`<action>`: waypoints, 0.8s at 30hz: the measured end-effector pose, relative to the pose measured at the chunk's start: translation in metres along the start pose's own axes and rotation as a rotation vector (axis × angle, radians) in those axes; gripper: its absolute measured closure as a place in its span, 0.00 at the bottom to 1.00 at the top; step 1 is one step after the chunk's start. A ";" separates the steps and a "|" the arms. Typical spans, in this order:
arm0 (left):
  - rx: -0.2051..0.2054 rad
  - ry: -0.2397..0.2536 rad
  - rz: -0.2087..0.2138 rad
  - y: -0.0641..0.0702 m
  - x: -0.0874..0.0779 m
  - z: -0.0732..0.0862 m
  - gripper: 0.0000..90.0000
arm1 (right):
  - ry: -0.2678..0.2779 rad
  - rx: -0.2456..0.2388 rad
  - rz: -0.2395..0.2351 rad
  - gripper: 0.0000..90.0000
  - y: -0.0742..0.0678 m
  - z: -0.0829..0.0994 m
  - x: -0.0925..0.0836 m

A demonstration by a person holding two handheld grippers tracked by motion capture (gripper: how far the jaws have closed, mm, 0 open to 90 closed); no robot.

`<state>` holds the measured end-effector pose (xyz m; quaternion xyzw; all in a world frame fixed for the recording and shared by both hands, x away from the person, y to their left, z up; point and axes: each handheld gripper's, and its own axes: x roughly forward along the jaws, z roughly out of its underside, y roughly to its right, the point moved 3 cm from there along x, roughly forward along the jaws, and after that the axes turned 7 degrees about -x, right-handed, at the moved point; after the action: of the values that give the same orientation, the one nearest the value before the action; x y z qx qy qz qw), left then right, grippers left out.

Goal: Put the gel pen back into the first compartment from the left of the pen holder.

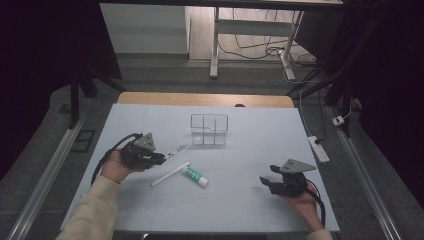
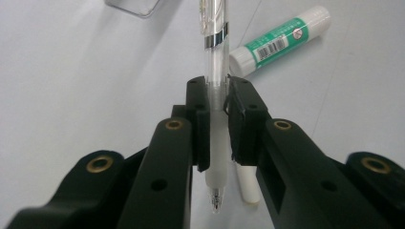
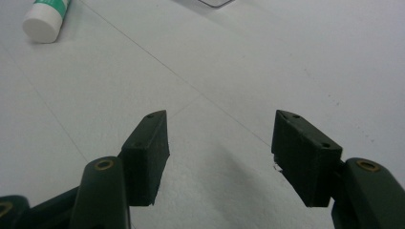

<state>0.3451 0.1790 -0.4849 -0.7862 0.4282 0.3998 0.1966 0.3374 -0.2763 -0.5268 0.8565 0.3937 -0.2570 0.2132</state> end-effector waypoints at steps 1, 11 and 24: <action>-0.002 0.001 -0.002 0.001 0.001 -0.001 0.88 | 0.000 -0.001 0.000 0.41 0.000 0.000 0.000; -0.007 -0.001 -0.002 0.016 0.015 -0.011 0.88 | 0.013 0.001 -0.003 0.41 -0.002 -0.002 0.000; 0.038 -0.036 -0.010 0.032 0.031 -0.024 0.88 | 0.016 -0.014 -0.008 0.41 -0.006 -0.006 0.001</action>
<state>0.3395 0.1295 -0.4936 -0.7771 0.4285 0.4045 0.2211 0.3349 -0.2688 -0.5241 0.8555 0.4005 -0.2482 0.2148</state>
